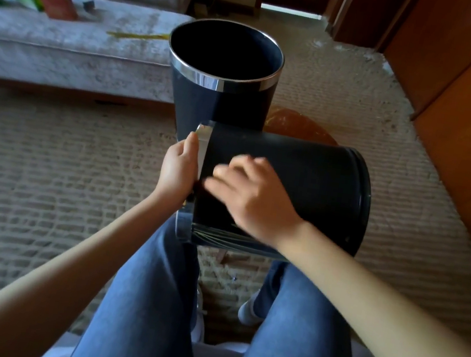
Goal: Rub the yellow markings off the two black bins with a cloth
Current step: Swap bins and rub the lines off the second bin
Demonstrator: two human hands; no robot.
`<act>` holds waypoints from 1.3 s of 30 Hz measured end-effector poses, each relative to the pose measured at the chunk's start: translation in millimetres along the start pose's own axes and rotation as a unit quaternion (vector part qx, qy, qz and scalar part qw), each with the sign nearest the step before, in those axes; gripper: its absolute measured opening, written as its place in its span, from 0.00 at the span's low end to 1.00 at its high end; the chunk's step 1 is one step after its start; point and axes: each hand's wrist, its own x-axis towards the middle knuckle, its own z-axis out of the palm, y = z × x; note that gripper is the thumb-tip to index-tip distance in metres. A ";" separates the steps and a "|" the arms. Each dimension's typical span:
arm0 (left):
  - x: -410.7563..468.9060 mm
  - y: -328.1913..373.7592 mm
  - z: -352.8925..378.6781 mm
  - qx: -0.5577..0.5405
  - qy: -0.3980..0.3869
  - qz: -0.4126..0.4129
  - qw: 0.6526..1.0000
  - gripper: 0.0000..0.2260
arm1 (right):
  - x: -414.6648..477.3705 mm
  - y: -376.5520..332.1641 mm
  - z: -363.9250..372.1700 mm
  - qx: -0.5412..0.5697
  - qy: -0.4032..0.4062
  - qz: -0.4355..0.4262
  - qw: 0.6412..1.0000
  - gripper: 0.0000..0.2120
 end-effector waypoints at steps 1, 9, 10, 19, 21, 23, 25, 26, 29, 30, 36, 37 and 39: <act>-0.6 -1.3 -0.7 -0.008 -0.007 -0.001 1.000 0.19 | 14.7 7.4 2.4 0.001 0.003 0.054 0.999 0.11; 6.2 4.0 -5.5 -0.072 -0.068 -0.058 0.993 0.19 | 13.4 -28.0 9.9 0.018 0.018 0.156 0.987 0.11; 4.1 4.7 -5.7 -0.076 -0.076 -0.059 0.992 0.20 | 4.6 -33.4 9.2 0.016 0.024 0.138 0.990 0.11; -12.2 15.9 -9.0 0.012 -0.080 -0.041 0.996 0.23 | -61.2 8.0 -38.6 -0.025 0.007 0.054 0.998 0.11; -24.4 2.5 -14.4 0.024 -0.089 -0.012 0.996 0.22 | -85.0 49.6 -66.0 -0.060 0.039 0.154 0.985 0.14; -39.4 -14.6 -21.0 0.038 -0.089 0.003 0.995 0.21 | -113.8 78.8 -84.1 -0.100 0.014 0.209 0.973 0.17; -53.2 -31.7 -29.4 0.072 -0.082 0.016 0.994 0.19 | -135.5 88.7 -85.2 -0.092 -0.012 0.236 0.967 0.17; -60.6 -38.6 -33.9 0.090 -0.079 0.023 0.993 0.17 | -140.7 88.7 -83.4 -0.075 -0.016 0.245 0.966 0.16; -76.3 -50.5 -42.1 0.122 -0.081 0.037 0.989 0.15 | -142.7 82.0 -75.9 -0.032 -0.003 0.285 0.958 0.13; -79.5 -50.4 -43.0 0.121 -0.085 0.037 0.988 0.14 | -141.7 79.5 -75.1 -0.015 0.007 0.301 0.954 0.13; -79.8 -37.0 -32.8 0.093 -0.084 0.019 0.992 0.13 | -128.6 82.5 -76.4 0.109 0.050 0.440 0.890 0.12; -78.7 -35.5 -31.7 0.092 -0.085 0.018 0.992 0.14 | -122.1 85.5 -78.1 0.127 0.048 0.461 0.877 0.12; -73.8 -31.4 -32.0 0.081 -0.086 0.009 0.993 0.15 | -110.3 92.3 -81.4 0.148 0.031 0.481 0.864 0.11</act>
